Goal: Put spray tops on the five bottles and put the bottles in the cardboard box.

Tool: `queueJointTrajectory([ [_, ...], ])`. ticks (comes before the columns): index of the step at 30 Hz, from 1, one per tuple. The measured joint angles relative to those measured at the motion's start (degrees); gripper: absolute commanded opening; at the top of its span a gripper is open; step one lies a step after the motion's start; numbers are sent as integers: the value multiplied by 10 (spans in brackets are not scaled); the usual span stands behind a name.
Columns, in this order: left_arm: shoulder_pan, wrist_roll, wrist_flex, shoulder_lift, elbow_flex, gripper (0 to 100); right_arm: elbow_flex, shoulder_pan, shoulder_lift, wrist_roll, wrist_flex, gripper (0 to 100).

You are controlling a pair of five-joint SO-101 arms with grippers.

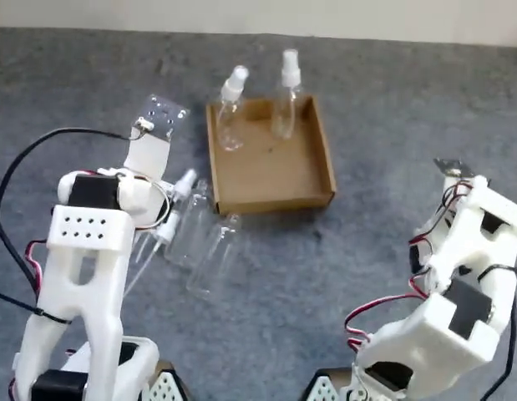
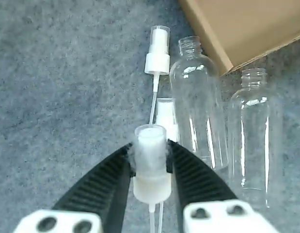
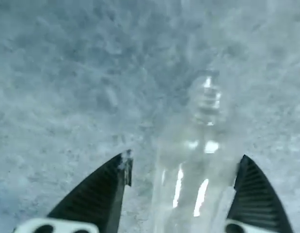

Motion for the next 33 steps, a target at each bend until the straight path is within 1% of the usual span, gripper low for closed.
queueJointTrajectory([
  [1,0,0,0,0,0,4,-5,3,4,0,-1,250],
  [6,0,0,0,0,0,5,-21,11,11,0,-6,108],
  [9,0,0,0,0,0,5,-21,11,11,0,-6,101],
  [12,0,0,0,0,0,4,-21,11,11,0,-28,90],
  [16,0,0,0,0,0,4,-22,11,11,-4,-35,2],
  [20,1,0,0,-13,0,3,-45,4,4,-62,-22,5],
  [22,1,0,0,-35,-9,3,-66,-24,-29,-79,-9,5],
  [24,1,4,4,-69,-22,3,-72,-67,-86,-104,6,5],
  [27,1,17,25,-128,-47,6,-68,-149,-187,-143,11,4],
  [30,0,12,33,-180,-55,8,-40,-242,-296,-174,26,4],
  [31,-1,6,33,-185,-55,8,-32,-270,-326,-180,42,4],
  [33,-23,-4,33,-175,-55,8,-25,-301,-367,-182,84,4],
])
